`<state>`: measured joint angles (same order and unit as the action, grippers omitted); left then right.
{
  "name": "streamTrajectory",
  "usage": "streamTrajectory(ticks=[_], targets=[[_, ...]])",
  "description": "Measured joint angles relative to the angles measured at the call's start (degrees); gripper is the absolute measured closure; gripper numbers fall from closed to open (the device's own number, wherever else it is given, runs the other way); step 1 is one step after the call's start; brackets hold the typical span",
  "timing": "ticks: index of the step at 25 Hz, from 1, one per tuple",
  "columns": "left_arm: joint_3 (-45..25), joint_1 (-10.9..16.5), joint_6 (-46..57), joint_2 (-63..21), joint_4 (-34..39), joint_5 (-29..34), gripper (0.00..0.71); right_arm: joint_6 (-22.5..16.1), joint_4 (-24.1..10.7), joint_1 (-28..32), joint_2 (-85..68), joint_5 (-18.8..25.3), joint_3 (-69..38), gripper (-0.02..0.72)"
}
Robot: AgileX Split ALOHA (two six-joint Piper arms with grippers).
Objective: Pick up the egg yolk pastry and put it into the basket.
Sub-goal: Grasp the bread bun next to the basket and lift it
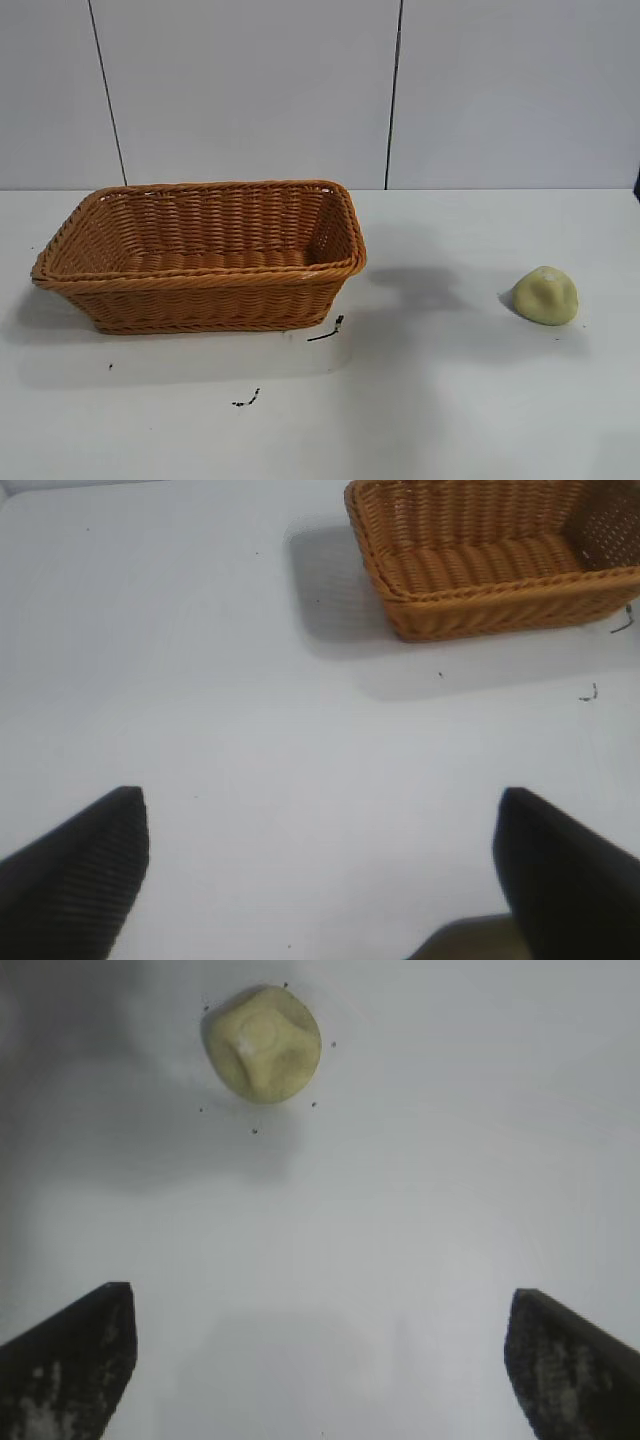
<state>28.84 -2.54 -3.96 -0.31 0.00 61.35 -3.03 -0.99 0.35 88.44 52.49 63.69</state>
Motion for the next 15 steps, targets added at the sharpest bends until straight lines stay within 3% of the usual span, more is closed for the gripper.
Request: streamTrajectory(ticks=[7,15], targets=[[0.0,0.0,0.0,0.0,0.0,0.0,0.014,1.8,0.2,-2.2,13.4,-0.8,10.3,0.01],[0.0,0.0,0.0,0.0,0.0,0.0,0.014,2.0,1.0,-3.3,21.7,-6.5,11.7,0.01]])
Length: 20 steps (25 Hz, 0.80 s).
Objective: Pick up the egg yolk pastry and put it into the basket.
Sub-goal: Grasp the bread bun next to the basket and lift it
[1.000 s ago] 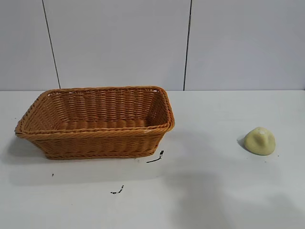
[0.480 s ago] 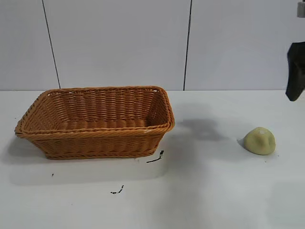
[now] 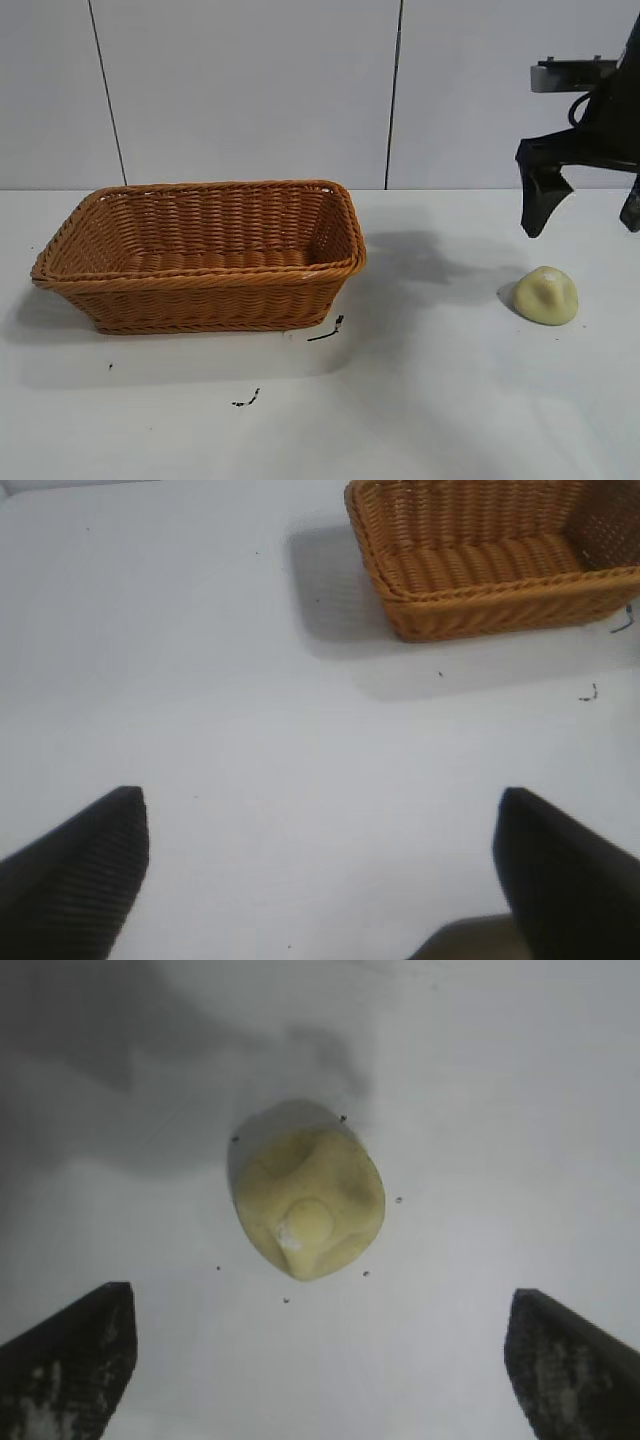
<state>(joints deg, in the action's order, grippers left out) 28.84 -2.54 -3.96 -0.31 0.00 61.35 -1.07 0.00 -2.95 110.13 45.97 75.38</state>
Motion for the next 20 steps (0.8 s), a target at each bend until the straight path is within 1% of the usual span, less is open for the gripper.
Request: streamTrajectory(ticks=[2,4,7,11,20], targets=[[0.0,0.0,0.0,0.0,0.0,0.0,0.014,0.0,0.0,0.0,2.3,-2.6,0.0,0.01],[0.0,0.0,0.0,0.0,0.0,0.0,0.014,0.0,0.9,0.0,4.8,-4.6,0.0,0.01],[0.0,0.0,0.0,0.0,0.0,0.0,0.014,0.0,1.2,0.0,7.7,-6.9,0.0,0.01],[0.0,0.0,0.0,0.0,0.0,0.0,0.014,0.0,1.2,0.0,10.0,-8.4,0.0,0.01],[0.0,0.0,0.0,0.0,0.0,0.0,0.014,0.2,1.2,0.0,11.7,-10.0,0.0,0.013]])
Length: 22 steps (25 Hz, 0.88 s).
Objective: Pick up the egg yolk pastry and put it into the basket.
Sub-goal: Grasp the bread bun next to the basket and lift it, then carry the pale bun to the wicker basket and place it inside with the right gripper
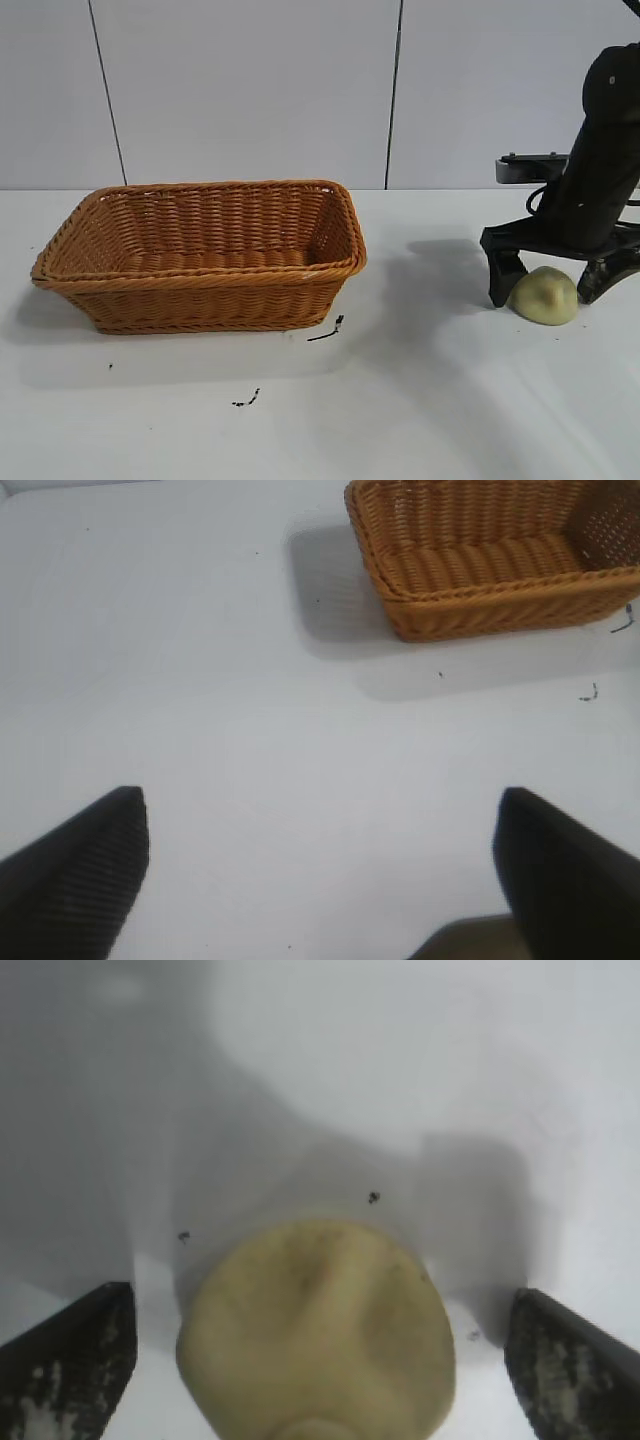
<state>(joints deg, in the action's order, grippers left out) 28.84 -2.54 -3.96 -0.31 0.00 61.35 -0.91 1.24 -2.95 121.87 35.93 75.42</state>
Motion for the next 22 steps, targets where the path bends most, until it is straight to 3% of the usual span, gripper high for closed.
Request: streamTrajectory(ticks=[3,6,8,10,13,22], targets=[[0.0,0.0,0.0,0.0,0.0,0.0,0.014,0.1,0.0,0.0,0.1,0.0,0.0,0.088],[0.0,0.0,0.0,0.0,0.0,0.0,0.014,0.1,0.1,0.0,0.1,0.0,0.0,0.286],[0.0,0.0,0.0,0.0,0.0,0.0,0.014,0.1,0.0,0.0,0.1,0.1,0.0,0.455],[0.0,0.0,0.0,0.0,0.0,0.0,0.014,0.1,0.0,0.0,0.1,0.1,0.0,0.552],[0.0,0.0,0.0,0.0,0.0,0.0,0.014,0.1,0.0,0.0,-0.2,0.5,0.1,0.591],[0.0,0.0,0.0,0.0,0.0,0.0,0.014,0.1,0.5,0.0,-13.5,3.7,0.2,0.606]])
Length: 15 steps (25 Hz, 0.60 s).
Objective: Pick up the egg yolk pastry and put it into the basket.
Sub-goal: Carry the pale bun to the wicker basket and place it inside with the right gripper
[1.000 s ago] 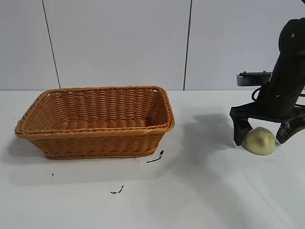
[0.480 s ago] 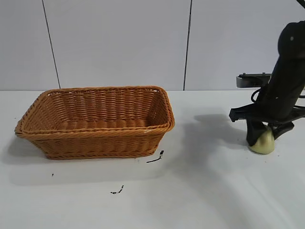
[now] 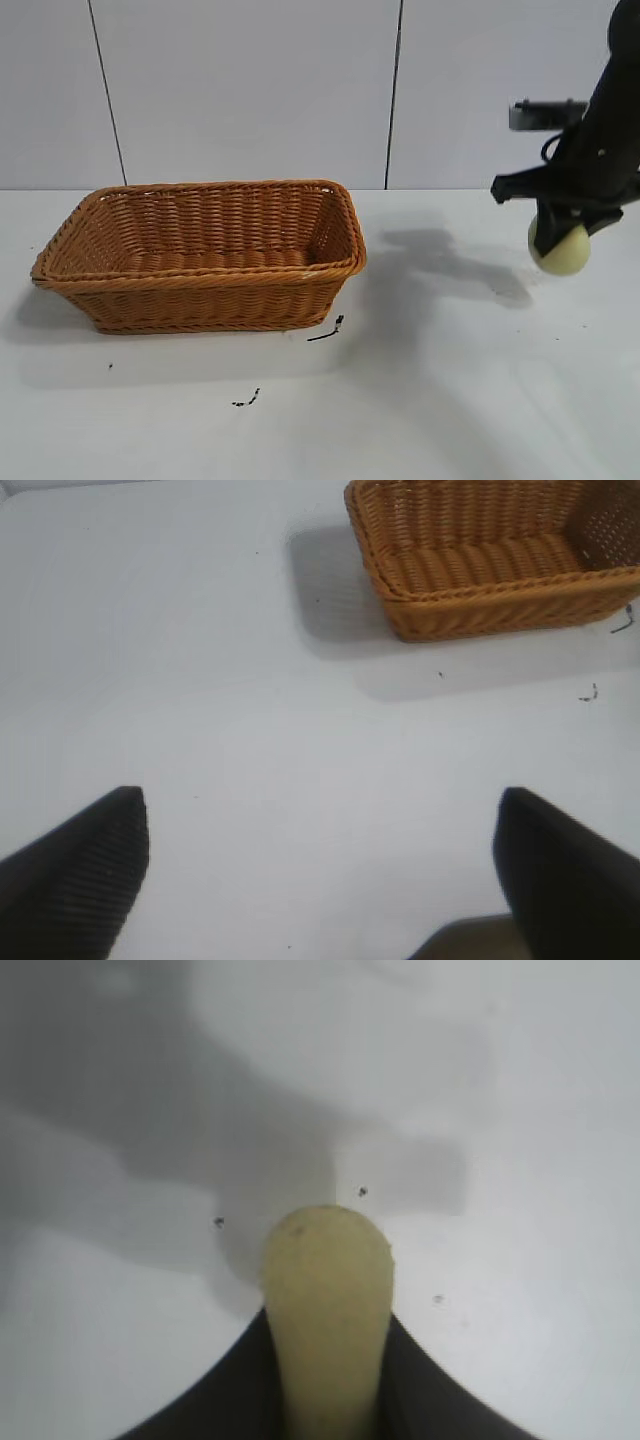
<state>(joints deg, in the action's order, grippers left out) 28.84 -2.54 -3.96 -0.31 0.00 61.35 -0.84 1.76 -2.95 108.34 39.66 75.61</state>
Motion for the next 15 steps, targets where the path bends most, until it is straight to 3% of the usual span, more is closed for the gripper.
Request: streamTrajectory(ticks=[3,9,15], targets=[[0.0,0.0,0.0,0.0,0.0,0.0,0.014,0.0,0.3,0.0,-4.7,2.1,1.0,0.608],[0.0,0.0,0.0,0.0,0.0,0.0,0.014,0.0,1.0,-0.2,-5.1,12.0,11.4,0.608],[0.0,0.0,0.0,0.0,0.0,0.0,0.014,0.0,1.1,-5.9,-0.2,16.9,22.4,0.608]])
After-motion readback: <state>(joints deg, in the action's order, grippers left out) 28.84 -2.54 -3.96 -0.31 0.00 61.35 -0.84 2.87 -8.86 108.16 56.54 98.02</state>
